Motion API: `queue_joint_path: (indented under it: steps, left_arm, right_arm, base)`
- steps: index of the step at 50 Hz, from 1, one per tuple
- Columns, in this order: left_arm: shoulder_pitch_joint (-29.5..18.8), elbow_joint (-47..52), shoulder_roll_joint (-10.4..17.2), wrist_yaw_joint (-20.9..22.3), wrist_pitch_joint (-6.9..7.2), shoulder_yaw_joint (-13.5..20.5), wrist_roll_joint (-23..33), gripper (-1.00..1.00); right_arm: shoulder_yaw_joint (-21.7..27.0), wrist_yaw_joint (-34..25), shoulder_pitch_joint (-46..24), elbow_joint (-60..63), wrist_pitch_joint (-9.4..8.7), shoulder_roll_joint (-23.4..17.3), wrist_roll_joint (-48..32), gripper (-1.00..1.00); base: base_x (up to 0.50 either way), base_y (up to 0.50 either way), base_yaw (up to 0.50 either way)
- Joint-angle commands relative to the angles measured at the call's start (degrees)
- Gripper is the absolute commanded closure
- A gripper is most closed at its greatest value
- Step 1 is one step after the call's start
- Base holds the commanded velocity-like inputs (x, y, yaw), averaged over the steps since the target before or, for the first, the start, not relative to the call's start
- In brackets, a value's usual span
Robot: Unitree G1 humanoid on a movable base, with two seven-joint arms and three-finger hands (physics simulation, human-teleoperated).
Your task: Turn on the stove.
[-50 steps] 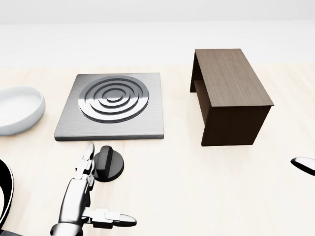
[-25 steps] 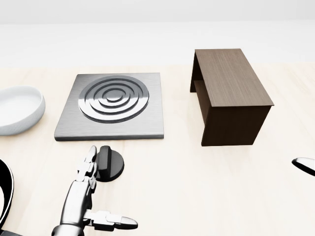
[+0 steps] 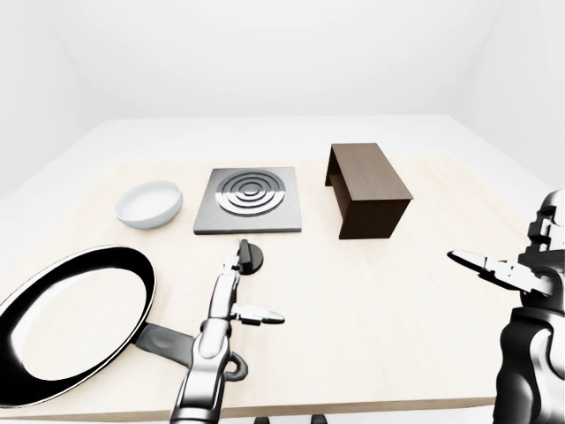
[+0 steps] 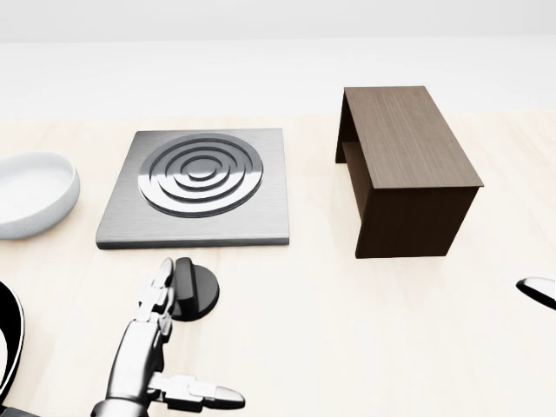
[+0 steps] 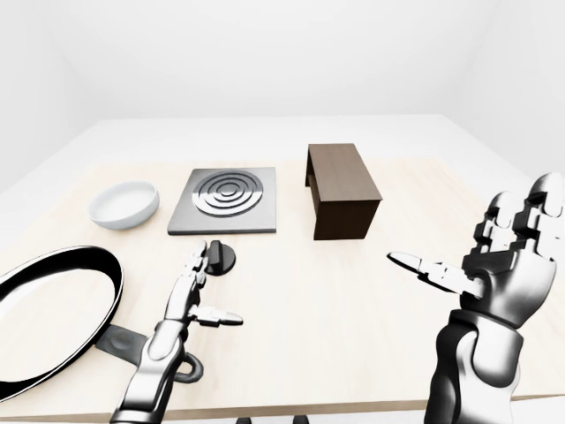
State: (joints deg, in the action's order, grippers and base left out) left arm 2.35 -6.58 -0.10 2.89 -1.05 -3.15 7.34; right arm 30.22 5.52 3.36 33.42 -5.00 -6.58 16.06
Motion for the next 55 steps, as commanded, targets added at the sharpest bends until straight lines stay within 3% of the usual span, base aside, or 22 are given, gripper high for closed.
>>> queue_joint_path:
  steps: [1, 3, 23, 26, 28, 29, 30, 31, 32, 34, 42, 55]
  left_arm:
    - [0.86, 2.46, -0.22, 0.49, 1.25, -1.13, 0.16, -1.00]
    - [1.02, 3.16, -0.23, 0.58, 1.77, -1.16, 0.14, -1.00]
    - [1.25, 2.57, -0.24, 0.53, 1.26, -1.43, 0.31, -1.00]
    - [0.64, 0.17, 0.40, 0.67, 4.49, -2.26, 3.49, -1.00]
    - [-0.40, -1.97, 0.11, -0.27, 3.97, -1.46, 3.69, -1.00]
    - [-0.87, -3.29, 0.16, -0.28, 2.90, -1.23, 3.61, -1.00]
    - [-0.72, -3.30, 0.17, -0.33, 2.66, -1.21, 3.78, -1.00]
    - [-0.33, -2.42, 0.06, 0.07, 3.29, -1.29, 3.67, -1.00]
    - [-0.63, -3.24, 0.06, -0.06, 2.65, -1.37, 3.94, -1.00]
    - [-0.34, -2.52, 0.04, 0.21, 3.20, -1.68, 4.42, -1.00]
    - [-1.49, -4.95, -0.17, 1.14, 3.12, -1.67, 4.33, -1.00]
    - [-3.06, -4.31, -0.75, 1.67, 4.87, -2.04, 3.95, -1.00]
  right_arm:
    - [-2.32, -0.21, -0.38, -4.08, 0.00, 0.74, -1.20, -1.00]
    - [-2.33, -0.21, -0.45, -4.26, 0.00, 0.72, -1.22, -1.00]
    - [-2.06, -0.32, 0.00, -3.80, 0.00, 0.90, -0.96, -1.00]
    - [-2.00, -0.19, 0.02, -3.10, 0.00, 0.92, -0.90, -1.00]
    - [-1.95, -0.17, 0.02, -2.71, 0.00, 0.96, -0.86, -1.00]
    - [-1.92, -0.15, 0.01, -2.62, 0.00, 0.97, -0.87, -1.00]
    - [-1.90, -0.19, -0.04, -2.75, 0.00, 0.98, -0.88, -1.00]
    - [-1.92, -0.31, -0.03, -3.02, 0.00, 1.03, -0.81, -1.00]
    - [-1.97, -0.32, -0.06, -3.24, 0.00, 1.03, -0.94, -1.00]
    - [-1.92, -0.27, -0.02, -3.01, 0.00, 0.99, -0.80, -1.00]
    - [-1.93, -0.28, -0.01, -3.10, 0.00, 1.00, -0.78, -1.00]
    - [-2.03, -0.46, -0.16, -3.92, 0.00, 0.95, -0.87, -1.00]
  base:
    - [0.00, 0.00, 0.00]
    - [0.00, 0.00, 0.00]
    - [0.00, 0.00, 0.00]
    - [0.00, 0.00, 0.00]
    - [0.00, 0.00, 0.00]
    - [0.00, 0.00, 0.00]
    - [0.00, 0.00, 0.00]
    - [0.00, 0.00, 0.00]
    - [0.00, 0.00, 0.00]
    - [0.00, 0.00, 0.00]
    - [0.00, 0.00, 0.00]
    - [0.00, 0.00, 0.00]
